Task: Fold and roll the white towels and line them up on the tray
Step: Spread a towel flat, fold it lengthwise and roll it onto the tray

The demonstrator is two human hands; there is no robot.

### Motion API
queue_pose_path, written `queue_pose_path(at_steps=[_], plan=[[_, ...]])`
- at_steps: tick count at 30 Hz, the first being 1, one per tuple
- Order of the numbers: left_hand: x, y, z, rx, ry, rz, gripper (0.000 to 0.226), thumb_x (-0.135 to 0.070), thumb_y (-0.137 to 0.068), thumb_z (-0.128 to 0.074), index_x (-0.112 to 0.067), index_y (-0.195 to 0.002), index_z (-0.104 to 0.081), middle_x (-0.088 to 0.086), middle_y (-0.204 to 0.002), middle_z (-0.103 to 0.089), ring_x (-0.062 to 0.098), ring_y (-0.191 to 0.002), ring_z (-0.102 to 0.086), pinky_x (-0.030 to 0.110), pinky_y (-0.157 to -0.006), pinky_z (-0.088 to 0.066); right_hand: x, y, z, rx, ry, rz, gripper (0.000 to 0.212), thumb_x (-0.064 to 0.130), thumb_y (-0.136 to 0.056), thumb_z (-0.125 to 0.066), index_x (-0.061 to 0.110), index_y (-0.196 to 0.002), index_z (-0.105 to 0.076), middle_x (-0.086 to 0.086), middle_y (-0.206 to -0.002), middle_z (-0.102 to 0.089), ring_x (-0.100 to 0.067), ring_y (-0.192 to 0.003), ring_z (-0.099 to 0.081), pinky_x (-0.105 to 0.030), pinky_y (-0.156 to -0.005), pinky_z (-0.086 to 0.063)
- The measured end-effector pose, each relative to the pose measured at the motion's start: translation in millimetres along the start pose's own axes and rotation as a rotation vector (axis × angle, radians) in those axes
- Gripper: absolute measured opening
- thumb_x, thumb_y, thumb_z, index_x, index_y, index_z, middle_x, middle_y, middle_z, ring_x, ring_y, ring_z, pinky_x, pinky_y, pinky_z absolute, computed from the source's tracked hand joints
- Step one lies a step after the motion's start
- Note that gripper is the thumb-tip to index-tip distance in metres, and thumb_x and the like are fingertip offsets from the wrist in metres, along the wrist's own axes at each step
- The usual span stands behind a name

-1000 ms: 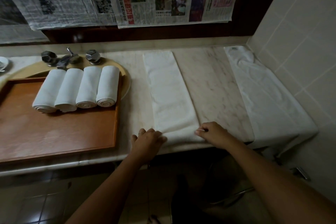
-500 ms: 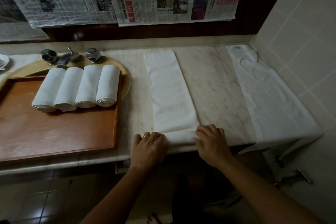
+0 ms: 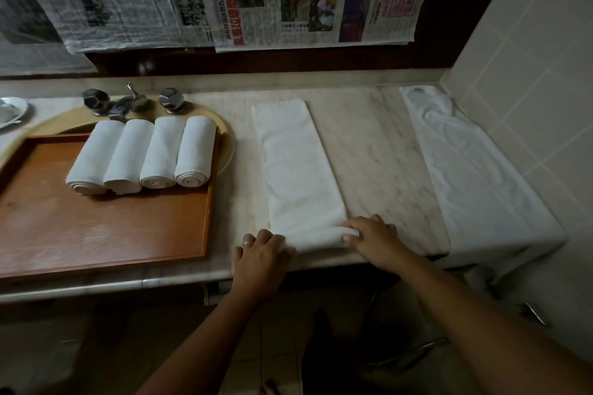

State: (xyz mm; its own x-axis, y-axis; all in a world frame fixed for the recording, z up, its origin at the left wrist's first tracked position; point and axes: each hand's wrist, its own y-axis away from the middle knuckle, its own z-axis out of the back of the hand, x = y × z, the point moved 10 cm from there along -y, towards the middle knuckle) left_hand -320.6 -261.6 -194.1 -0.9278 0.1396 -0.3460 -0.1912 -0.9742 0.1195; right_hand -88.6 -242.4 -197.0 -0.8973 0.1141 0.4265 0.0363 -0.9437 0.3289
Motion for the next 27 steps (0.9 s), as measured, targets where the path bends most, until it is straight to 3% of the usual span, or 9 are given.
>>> queue_pose_path(at_steps=[5, 9, 11, 13, 16, 19, 21, 24, 27], plan=[[10.1, -15.8, 0.7, 0.122, 0.096, 0.142, 0.039, -0.052, -0.101, -0.032, -0.026, -0.098, -0.061, -0.004, -0.104, -0.058, 0.022, -0.115, -0.044, 0.041, -0.086, -0.024, 1.8, -14.3, 10.5, -0.046, -0.121, -0.113, 0.021, 0.047, -0.093, -0.057, 0.030, -0.106, -0.058, 0.010, -0.100, -0.058, -0.019, -0.101, -0.057, -0.038, -0.094, -0.033], [15.9, -23.5, 17.8, -0.061, 0.176, 0.221, 0.030, -0.053, -0.095, -0.047, -0.027, -0.093, -0.063, -0.013, -0.096, -0.058, 0.018, -0.107, -0.048, 0.043, -0.087, -0.029, -4.2, -23.1, 16.8, -0.116, -0.091, -0.211, 0.028, 0.053, -0.085, -0.064, 0.030, -0.095, -0.052, 0.011, -0.097, -0.058, -0.018, -0.096, -0.054, -0.038, -0.088, -0.031], [11.9, -23.8, 28.4, -0.204, 0.093, 0.135, 0.021, -0.052, -0.093, -0.056, -0.032, -0.097, -0.062, -0.015, -0.099, -0.056, 0.017, -0.102, -0.050, 0.042, -0.085, -0.034, 2.8, -22.6, 26.5, -0.246, 0.015, -0.127, 0.023, 0.050, -0.086, -0.065, 0.030, -0.088, -0.053, 0.010, -0.096, -0.056, -0.019, -0.096, -0.050, -0.038, -0.084, -0.032], [-8.0, -20.6, 25.8, -0.297, -0.070, -0.088, 0.010, -0.037, -0.090, -0.067, -0.028, -0.093, -0.066, -0.007, -0.095, -0.060, 0.024, -0.092, -0.055, 0.041, -0.078, -0.036, 20.5, -12.8, 30.0, -0.419, 0.211, 0.070, 0.016, 0.043, -0.089, -0.061, 0.029, -0.082, -0.057, 0.007, -0.094, -0.054, -0.021, -0.093, -0.048, -0.037, -0.076, -0.029], [-25.6, -7.5, 19.4, -0.405, -0.200, -0.306, 0.016, -0.022, -0.079, -0.081, -0.023, -0.091, -0.070, 0.001, -0.092, -0.064, 0.029, -0.078, -0.060, 0.039, -0.072, -0.034, 33.1, 15.8, 13.4, -0.577, 0.395, 0.316, 0.018, 0.034, -0.090, -0.050, 0.025, -0.086, -0.065, 0.004, -0.099, -0.059, -0.027, -0.087, -0.052, -0.037, -0.071, -0.031], [-20.4, 4.1, 11.8, -0.403, -0.225, -0.343, 0.026, -0.038, -0.088, -0.068, -0.020, -0.107, -0.066, 0.002, -0.110, -0.064, 0.027, -0.080, -0.062, 0.040, -0.072, -0.038, 21.7, 27.7, -0.3, -0.534, 0.404, 0.378, 0.034, 0.042, -0.088, -0.050, 0.021, -0.111, -0.065, 0.004, -0.120, -0.060, -0.025, -0.100, -0.051, -0.039, -0.075, -0.039], [-16.1, 10.6, 7.9, -0.356, -0.198, -0.341, 0.033, -0.041, -0.091, -0.065, -0.021, -0.116, -0.062, 0.000, -0.118, -0.061, 0.023, -0.080, -0.062, 0.039, -0.071, -0.040, 16.6, 27.8, -2.5, -0.491, 0.391, 0.378, 0.041, 0.046, -0.084, -0.056, 0.020, -0.115, -0.064, 0.006, -0.126, -0.059, -0.023, -0.105, -0.050, -0.040, -0.077, -0.043], [-11.6, 14.7, 5.1, -0.273, -0.023, -0.329, 0.034, -0.034, -0.089, -0.070, -0.026, -0.118, -0.055, -0.008, -0.116, -0.056, 0.016, -0.069, -0.062, 0.034, -0.065, -0.044, 9.1, 19.4, -3.6, -0.375, 0.177, 0.304, 0.037, 0.031, -0.080, -0.075, 0.020, -0.115, -0.065, 0.006, -0.126, -0.062, -0.022, -0.104, -0.056, -0.037, -0.081, -0.041], [-1.0, 10.0, 7.4, -0.178, 0.216, -0.212, 0.029, -0.034, -0.093, -0.067, -0.030, -0.120, -0.057, -0.018, -0.114, -0.057, 0.007, -0.060, -0.058, 0.034, -0.058, -0.052, -7.4, 11.4, -1.2, -0.242, -0.193, 0.148, 0.035, 0.025, -0.082, -0.078, 0.027, -0.114, -0.064, 0.005, -0.113, -0.065, -0.015, -0.096, -0.059, -0.028, -0.081, -0.045]])
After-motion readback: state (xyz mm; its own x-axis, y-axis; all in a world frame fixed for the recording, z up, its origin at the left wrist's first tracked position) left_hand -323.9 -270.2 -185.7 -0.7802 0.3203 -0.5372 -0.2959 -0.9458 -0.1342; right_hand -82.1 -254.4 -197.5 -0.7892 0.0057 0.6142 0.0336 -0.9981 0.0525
